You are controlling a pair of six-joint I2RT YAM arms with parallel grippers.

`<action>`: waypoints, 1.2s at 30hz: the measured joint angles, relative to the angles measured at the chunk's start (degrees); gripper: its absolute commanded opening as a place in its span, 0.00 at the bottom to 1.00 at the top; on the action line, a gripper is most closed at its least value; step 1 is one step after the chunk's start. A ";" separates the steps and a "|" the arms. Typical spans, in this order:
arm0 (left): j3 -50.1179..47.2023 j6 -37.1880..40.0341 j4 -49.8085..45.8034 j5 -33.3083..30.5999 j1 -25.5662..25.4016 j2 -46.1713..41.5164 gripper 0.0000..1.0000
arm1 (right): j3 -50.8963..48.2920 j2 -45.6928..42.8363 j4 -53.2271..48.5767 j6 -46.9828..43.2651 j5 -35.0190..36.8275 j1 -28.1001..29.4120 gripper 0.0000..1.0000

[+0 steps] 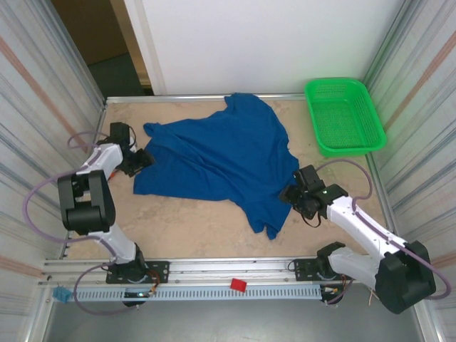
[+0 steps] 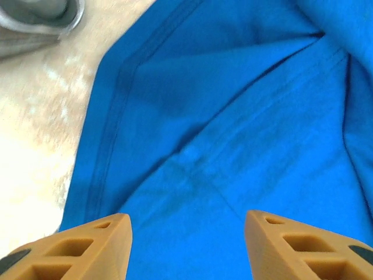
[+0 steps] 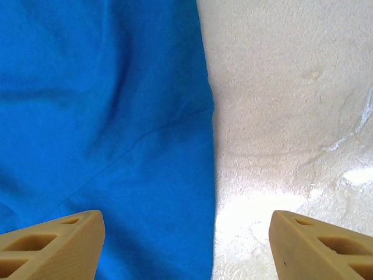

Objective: Fold the inside-out t-shirt

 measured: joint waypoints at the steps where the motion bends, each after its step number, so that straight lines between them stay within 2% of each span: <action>1: 1.70 1.03 -0.42 -0.24 -0.39 1.66 0.52 | -0.20 -0.44 -0.07 0.04 -0.02 0.00 0.73; 9: 10.78 7.56 -3.15 0.17 -1.40 11.69 0.49 | -0.52 -1.25 -0.15 0.07 -0.04 0.00 0.72; 19: 11.21 9.53 -5.29 1.46 -1.53 13.84 0.44 | -0.59 -3.39 -0.20 0.07 -0.04 -0.17 0.72; 24: 10.62 9.53 -5.29 3.28 -1.68 13.84 0.34 | -0.59 -3.48 -0.17 0.07 -0.04 -0.17 0.72; 26: 10.58 9.44 -5.29 3.87 -1.68 13.84 0.23 | -0.59 -3.48 -0.20 0.07 -0.04 -0.17 0.72; 28: 10.58 9.22 -5.29 4.46 -1.68 13.84 0.00 | -0.59 -3.48 -0.28 0.07 -0.04 -0.17 0.72; 33: 10.16 9.27 -5.16 5.75 -1.68 13.20 0.00 | -0.59 -3.89 -0.52 0.07 -0.28 -0.28 0.72; 36: 7.67 8.11 -4.87 6.45 -1.68 9.05 0.00 | -0.59 -3.89 -0.52 0.02 -0.76 -0.28 0.72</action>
